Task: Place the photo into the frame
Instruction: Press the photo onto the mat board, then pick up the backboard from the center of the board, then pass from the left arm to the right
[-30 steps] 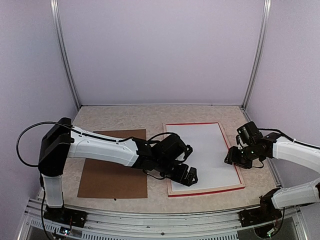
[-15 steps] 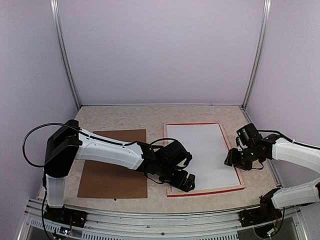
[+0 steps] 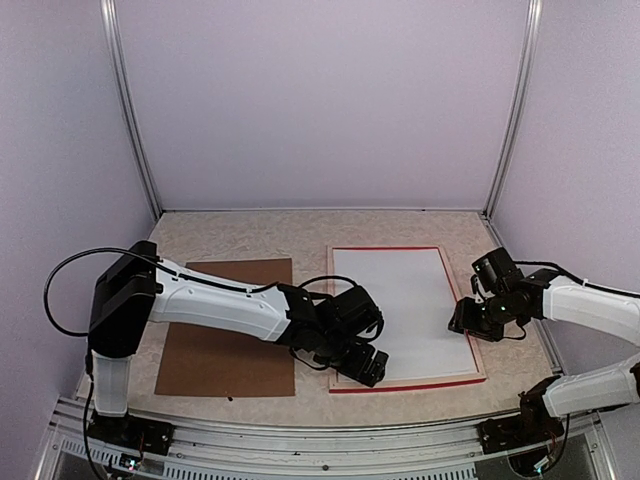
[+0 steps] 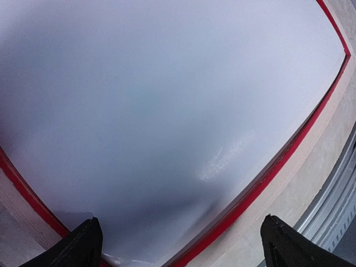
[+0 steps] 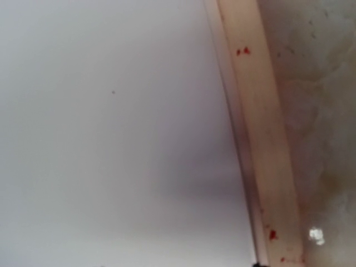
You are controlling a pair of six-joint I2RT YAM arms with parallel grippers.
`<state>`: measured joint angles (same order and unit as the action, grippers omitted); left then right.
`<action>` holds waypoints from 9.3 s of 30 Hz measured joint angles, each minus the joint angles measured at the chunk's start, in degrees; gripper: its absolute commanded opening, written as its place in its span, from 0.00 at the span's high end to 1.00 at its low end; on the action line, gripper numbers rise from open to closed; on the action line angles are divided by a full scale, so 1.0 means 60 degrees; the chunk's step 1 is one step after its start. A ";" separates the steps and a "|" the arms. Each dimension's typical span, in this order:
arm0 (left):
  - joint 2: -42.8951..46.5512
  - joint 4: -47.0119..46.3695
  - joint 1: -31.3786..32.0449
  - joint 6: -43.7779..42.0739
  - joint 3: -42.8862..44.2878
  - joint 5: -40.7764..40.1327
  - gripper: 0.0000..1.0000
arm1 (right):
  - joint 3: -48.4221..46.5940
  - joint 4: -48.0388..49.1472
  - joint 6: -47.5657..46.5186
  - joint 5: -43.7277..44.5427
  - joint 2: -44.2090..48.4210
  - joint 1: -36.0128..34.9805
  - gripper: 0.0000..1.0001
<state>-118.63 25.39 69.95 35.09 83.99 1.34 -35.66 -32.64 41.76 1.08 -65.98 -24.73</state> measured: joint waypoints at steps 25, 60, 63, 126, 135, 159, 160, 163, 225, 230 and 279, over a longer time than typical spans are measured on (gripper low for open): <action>0.4419 -0.0200 -0.3155 -0.0364 -0.0805 -0.2153 0.01 | -0.2637 0.0692 -0.1526 0.0073 -0.1184 -0.0251 0.29; 0.4994 0.0688 -1.1056 -0.1916 -0.5621 0.1082 0.02 | -1.0284 0.1778 -0.0492 -0.1945 -1.0462 -0.5136 0.24; 0.4812 0.0623 -1.1129 -0.2018 -0.5712 0.1282 0.02 | -1.0408 0.1847 -0.0331 -0.2069 -1.0571 -0.5136 0.24; 0.8382 -0.1523 -1.0695 -0.1253 -0.6368 0.5260 0.34 | -1.0065 0.2153 -0.0251 -0.2583 -1.0557 -0.4087 0.27; 0.8619 -0.1767 -1.0659 -0.1060 -0.6269 0.5563 0.27 | -0.9817 0.2739 -0.0262 -0.3184 -1.0553 -0.3949 0.28; 0.8335 0.0066 -0.9785 -0.0831 -0.4692 0.3508 0.76 | -0.9027 0.4503 -0.0277 -0.4608 -1.0557 -0.3923 0.29; 0.8287 0.0168 -0.9745 -0.0805 -0.4659 0.3333 0.80 | -0.9027 0.4499 -0.0280 -0.4608 -1.0557 -0.3923 0.29; 0.8109 0.0433 -0.9570 -0.0812 -0.4466 0.2885 0.87 | -0.9027 0.4488 -0.0295 -0.4605 -1.0550 -0.3923 0.29; 0.6266 0.4444 -0.7176 -0.0375 0.0284 0.0055 0.74 | -0.9748 0.1388 -0.1370 -0.3956 -0.8087 -0.3872 0.23; 0.6266 0.4335 -0.7085 -0.0277 0.0280 0.0168 0.53 | -0.9650 0.1439 -0.1282 -0.3960 -0.8058 -0.3836 0.23; 0.6102 0.0758 -0.4670 0.0637 -0.0036 0.2208 0.40 | -0.9854 0.3428 0.1479 -0.5985 -0.6601 -0.3089 0.24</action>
<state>-82.02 29.93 41.93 38.92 83.77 14.59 -94.78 -12.08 50.63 -34.83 -105.58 -43.27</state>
